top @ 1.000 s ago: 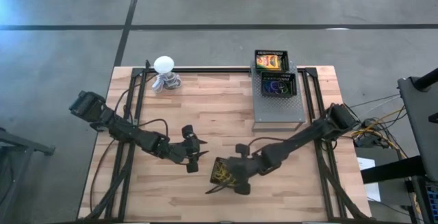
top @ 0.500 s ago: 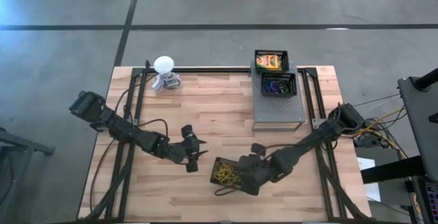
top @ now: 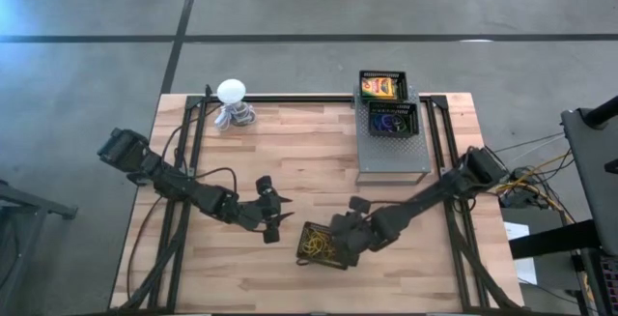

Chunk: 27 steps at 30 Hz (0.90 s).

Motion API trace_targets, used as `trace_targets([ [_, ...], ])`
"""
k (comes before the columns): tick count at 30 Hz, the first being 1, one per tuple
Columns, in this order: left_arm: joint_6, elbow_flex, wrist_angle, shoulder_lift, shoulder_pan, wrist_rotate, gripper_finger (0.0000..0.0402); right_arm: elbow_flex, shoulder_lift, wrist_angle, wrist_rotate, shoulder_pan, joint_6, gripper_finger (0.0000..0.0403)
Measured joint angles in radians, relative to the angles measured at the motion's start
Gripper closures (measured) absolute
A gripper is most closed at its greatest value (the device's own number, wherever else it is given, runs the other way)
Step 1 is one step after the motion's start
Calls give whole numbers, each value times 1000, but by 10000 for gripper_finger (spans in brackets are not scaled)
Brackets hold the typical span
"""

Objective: Pick & Place Office Desk Supplies
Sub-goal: Adjust the black bin on the shelf

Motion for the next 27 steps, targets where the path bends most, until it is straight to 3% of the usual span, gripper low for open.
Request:
trace_targets([
  [12, 0, 0, 0, 0, 0, 0, 233, -44, 3, 75, -55, -38, -118, 385],
  [16, 0, 0, -1, 0, 0, 0, 233, -39, -26, 72, -59, -37, -158, 390],
  [21, 0, -2, -1, 0, 0, 0, 233, -38, -158, 0, -66, -42, -225, 392],
  [27, 0, -3, 4, 0, 0, 0, 233, -34, -403, -197, -66, -113, -254, 393],
])
